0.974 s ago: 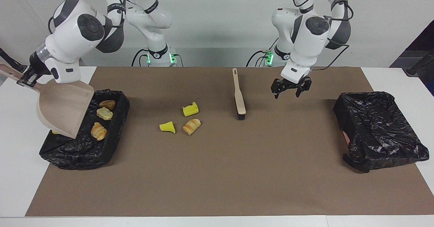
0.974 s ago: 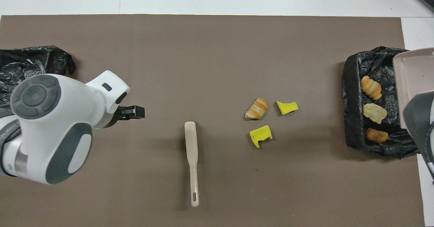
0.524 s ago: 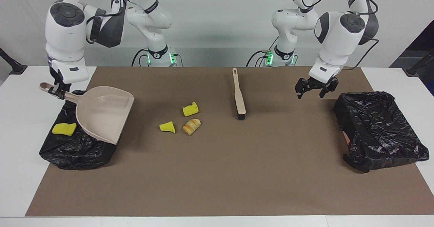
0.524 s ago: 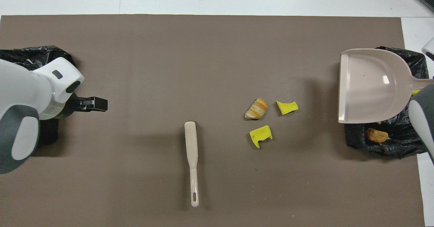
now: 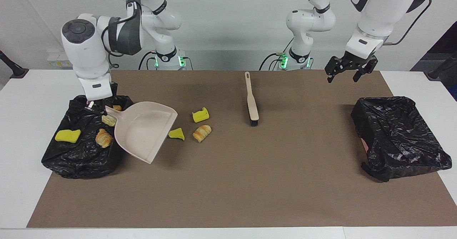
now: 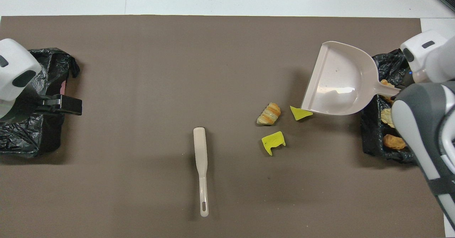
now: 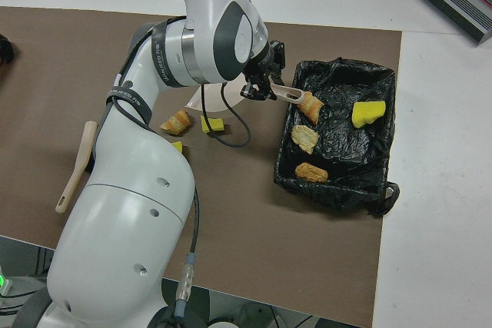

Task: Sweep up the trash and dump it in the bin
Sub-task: 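Bring the empty dustpan back over the table with the right gripper, then set the dustpan down on the table with the right gripper and withdraw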

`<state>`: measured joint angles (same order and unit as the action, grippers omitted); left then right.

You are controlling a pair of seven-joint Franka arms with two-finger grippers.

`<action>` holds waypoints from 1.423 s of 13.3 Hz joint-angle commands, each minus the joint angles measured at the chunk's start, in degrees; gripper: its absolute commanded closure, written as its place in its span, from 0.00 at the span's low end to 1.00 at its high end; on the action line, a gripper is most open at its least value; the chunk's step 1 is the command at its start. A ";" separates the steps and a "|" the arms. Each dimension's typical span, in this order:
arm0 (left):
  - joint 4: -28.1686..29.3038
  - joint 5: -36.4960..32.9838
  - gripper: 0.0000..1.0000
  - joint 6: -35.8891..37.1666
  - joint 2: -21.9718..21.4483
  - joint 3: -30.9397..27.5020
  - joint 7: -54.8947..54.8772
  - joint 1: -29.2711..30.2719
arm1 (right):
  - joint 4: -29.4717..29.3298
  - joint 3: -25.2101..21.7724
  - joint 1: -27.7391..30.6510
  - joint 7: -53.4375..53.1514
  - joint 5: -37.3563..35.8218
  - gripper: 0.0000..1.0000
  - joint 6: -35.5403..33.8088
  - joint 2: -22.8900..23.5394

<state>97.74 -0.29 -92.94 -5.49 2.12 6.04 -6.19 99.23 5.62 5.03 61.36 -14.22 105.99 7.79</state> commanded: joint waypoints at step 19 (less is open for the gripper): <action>2.20 0.03 0.00 -4.80 -0.13 0.08 -5.07 3.29 | -19.13 -0.70 -30.86 -88.87 13.61 1.00 -1.22 22.77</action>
<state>98.70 -0.28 -96.55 -5.07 1.97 1.57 -3.32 88.81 5.59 -24.17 -25.85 -1.12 106.88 23.04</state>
